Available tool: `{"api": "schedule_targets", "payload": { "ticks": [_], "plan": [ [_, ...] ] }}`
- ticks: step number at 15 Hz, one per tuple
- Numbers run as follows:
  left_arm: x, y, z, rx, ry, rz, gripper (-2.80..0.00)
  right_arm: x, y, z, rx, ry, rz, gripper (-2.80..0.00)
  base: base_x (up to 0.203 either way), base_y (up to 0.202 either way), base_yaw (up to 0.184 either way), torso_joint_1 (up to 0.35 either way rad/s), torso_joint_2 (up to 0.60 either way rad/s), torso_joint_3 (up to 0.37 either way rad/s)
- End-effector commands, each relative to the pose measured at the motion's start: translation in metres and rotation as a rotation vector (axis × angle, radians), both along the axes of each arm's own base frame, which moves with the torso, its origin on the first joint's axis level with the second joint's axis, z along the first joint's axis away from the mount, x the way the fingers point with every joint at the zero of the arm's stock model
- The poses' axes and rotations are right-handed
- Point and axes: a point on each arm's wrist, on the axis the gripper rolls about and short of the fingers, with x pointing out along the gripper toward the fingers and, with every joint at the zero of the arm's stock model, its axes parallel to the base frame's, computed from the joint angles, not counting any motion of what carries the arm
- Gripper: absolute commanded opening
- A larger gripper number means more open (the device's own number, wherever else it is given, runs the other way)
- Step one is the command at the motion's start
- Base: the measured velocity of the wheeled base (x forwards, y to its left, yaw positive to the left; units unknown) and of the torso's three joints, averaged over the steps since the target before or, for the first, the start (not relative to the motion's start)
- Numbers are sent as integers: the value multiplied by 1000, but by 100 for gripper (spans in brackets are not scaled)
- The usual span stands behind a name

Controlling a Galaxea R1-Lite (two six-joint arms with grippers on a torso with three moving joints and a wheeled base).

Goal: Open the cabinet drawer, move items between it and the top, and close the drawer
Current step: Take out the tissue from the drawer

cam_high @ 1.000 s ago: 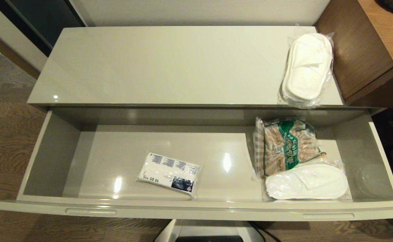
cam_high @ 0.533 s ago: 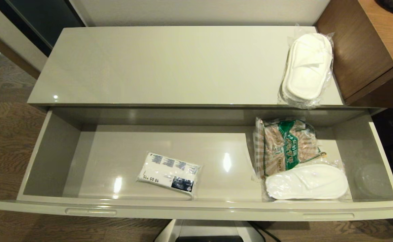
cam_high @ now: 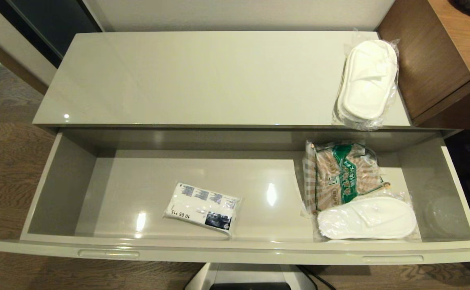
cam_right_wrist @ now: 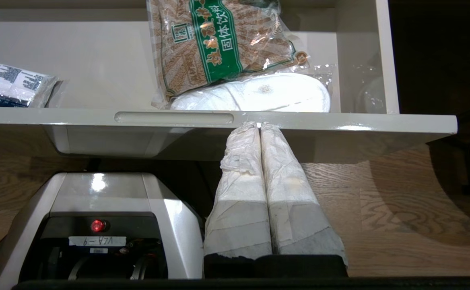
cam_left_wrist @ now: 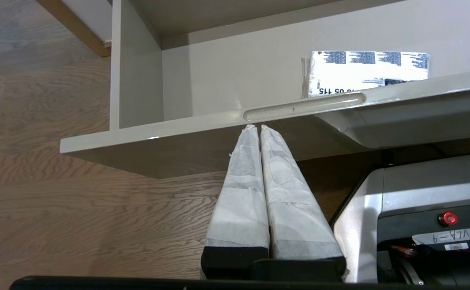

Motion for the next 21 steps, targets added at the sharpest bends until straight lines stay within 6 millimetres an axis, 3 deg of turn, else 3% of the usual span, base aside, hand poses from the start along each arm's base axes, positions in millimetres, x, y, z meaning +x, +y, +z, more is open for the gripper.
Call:
{"api": "schedule_targets", "payload": {
  "ticks": [1,7,10,12,14,17,19,21],
  "plan": [
    [0,0,0,2,3,0,-280,-1,0,0,0,-15,0,-280,0,0,0,0,0,0],
    [-3,2,9,49,43,79,-280,-1,0,0,0,-15,2,-280,0,0,0,0,0,0],
    [0,3,68,-73,79,128,-280,-1,0,0,0,-15,0,-280,0,0,0,0,0,0],
    [25,3,108,-188,236,158,-280,-1,0,0,0,-15,2,-280,0,0,0,0,0,0],
    [44,2,131,-272,385,155,-280,-1,0,0,0,-15,0,-280,0,0,0,0,0,0],
    [91,-2,144,-375,743,-32,-280,-1,0,0,0,-15,0,-280,0,0,0,0,0,0],
    [107,-7,151,-464,881,-172,-280,-1,0,0,0,-15,0,-280,0,0,0,0,0,0],
    [152,-17,145,-523,977,-237,-280,-1,0,0,0,-15,0,-280,0,0,0,0,0,0]
  ]
}}
